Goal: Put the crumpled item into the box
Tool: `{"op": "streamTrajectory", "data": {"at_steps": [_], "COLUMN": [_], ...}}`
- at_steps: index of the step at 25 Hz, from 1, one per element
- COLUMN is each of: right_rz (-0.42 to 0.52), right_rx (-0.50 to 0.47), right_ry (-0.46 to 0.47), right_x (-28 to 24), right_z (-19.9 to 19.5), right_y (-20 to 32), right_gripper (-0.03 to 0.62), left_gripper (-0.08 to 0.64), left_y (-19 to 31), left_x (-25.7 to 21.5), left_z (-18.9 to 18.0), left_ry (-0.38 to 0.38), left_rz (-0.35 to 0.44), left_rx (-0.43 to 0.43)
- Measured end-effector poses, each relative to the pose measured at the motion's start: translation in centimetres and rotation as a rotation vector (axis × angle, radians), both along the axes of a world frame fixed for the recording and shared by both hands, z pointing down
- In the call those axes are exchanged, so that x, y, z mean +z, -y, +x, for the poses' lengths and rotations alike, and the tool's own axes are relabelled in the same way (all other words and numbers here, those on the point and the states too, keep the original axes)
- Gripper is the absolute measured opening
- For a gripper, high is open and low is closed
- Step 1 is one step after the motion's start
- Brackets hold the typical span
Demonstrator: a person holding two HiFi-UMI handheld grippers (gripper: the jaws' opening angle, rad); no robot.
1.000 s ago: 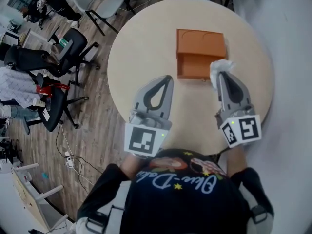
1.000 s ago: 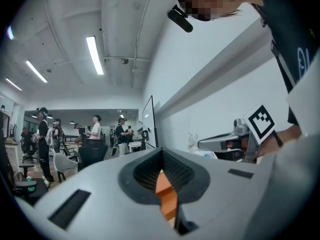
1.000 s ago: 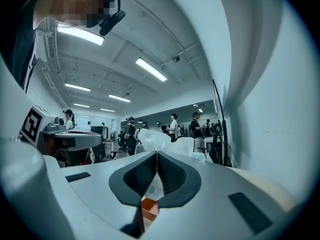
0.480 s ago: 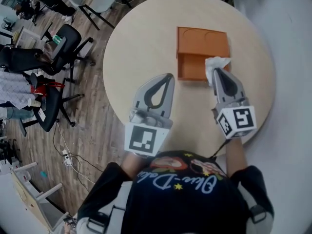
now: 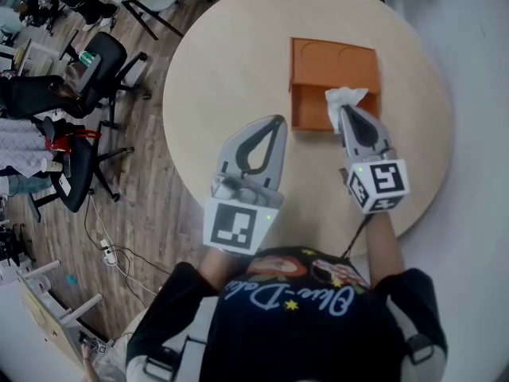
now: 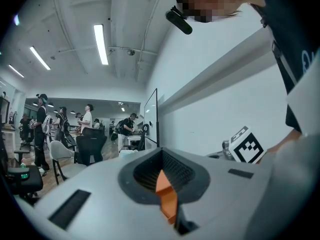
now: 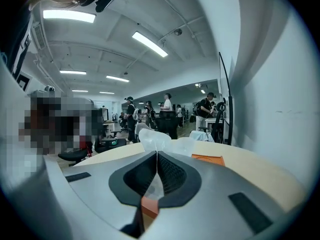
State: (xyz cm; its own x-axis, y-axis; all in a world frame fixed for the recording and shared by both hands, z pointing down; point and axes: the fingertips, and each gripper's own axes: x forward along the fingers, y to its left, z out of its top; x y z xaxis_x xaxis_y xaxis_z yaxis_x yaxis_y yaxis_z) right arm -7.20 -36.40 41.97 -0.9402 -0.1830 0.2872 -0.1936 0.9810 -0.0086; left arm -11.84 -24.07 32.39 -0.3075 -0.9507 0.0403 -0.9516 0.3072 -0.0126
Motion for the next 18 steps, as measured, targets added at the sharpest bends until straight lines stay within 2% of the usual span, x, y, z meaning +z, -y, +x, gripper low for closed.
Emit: {"op": "streamTrajectory", "data": {"at_steps": [4,18], "right_rz": [-0.016,0.022], "right_rx": [0.003,0.001], "right_ry": [-0.036,-0.218], "right_x": [2.1,7.5], "right_z": [-0.9,-2.4], "right_y": [0.8,1.3], "right_gripper": [0.003,0.003], "left_gripper": [-0.008,-0.008], "left_y": [0.2,-0.6], "left_x": [0.4,1.2], "left_z": [-0.6,-2.1], "left_ry": [-0.014,-0.036], "left_rz": [-0.014,-0.031], "left_rx": [-0.010,-0.029]}}
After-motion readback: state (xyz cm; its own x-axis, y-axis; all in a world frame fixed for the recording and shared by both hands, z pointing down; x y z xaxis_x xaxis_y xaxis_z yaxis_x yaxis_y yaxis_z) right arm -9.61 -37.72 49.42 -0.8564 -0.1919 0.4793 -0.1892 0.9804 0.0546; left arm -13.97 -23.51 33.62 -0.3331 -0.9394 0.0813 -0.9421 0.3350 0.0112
